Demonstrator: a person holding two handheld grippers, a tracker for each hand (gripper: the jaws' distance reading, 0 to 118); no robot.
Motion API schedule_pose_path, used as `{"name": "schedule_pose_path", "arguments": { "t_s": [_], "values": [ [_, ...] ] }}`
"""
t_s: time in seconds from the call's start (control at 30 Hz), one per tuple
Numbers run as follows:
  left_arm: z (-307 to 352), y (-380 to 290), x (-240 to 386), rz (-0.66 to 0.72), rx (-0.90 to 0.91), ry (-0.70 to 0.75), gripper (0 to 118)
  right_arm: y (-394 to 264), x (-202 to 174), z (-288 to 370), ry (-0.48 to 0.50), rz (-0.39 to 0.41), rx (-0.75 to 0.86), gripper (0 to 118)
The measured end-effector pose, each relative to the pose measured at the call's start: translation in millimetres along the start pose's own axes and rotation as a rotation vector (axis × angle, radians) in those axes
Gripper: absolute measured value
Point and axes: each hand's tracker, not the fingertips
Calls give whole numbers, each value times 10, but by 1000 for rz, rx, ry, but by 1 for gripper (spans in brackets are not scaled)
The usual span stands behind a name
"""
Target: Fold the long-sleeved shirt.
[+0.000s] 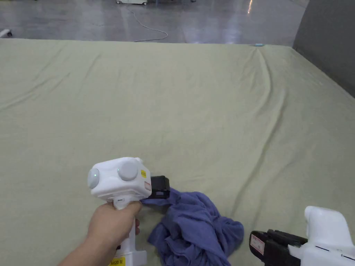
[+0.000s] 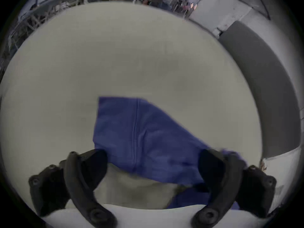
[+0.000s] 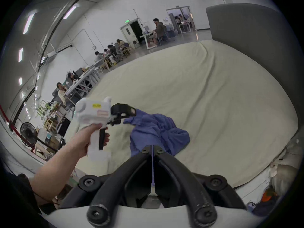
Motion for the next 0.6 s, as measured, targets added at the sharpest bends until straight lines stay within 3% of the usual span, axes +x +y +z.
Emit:
{"name": "schedule_pose_path", "arguments": {
  "t_s": [0.03,0.07,0.1,0.13,0.17,0.2,0.23,0.27,0.33,0.43,0.47,0.5,0.53,0.6],
  "values": [
    [50,-30,67,-52,-21,101,102,-1,13,-38,-10,2,-16,0],
    [89,-43,148,-156,11,164,86,3,25,-74,-18,3,-28,0],
    [234,-104,258,-254,66,224,58,17,50,-129,-19,5,-37,0],
    [337,-135,275,-280,116,167,0,29,66,-163,-16,5,-40,0],
    [527,-142,284,-292,119,56,0,66,95,-240,-5,4,-43,9],
    [630,-162,263,-229,68,-51,0,105,113,-315,2,7,-45,44],
    [727,-176,234,-183,64,-59,0,166,137,-459,-5,0,-58,106],
    [815,-188,215,-171,81,-58,0,215,174,-621,-19,-21,-110,116],
    [1071,-147,184,-199,148,-42,0,339,192,-982,15,-23,-60,114],
    [1189,-192,105,-160,165,-76,0,454,349,-1519,-65,-80,-218,112],
    [1251,-188,79,-168,196,-69,0,465,380,-1718,-61,-98,-264,107],
    [1292,-202,59,-160,201,-71,0,458,395,-1871,-57,-110,-310,90],
    [1335,-213,34,-155,204,-72,0,406,447,-1943,-53,-115,-371,55],
    [1321,-253,-9,-128,182,-93,0,405,443,-1941,74,-235,-402,18]
  ]
}}
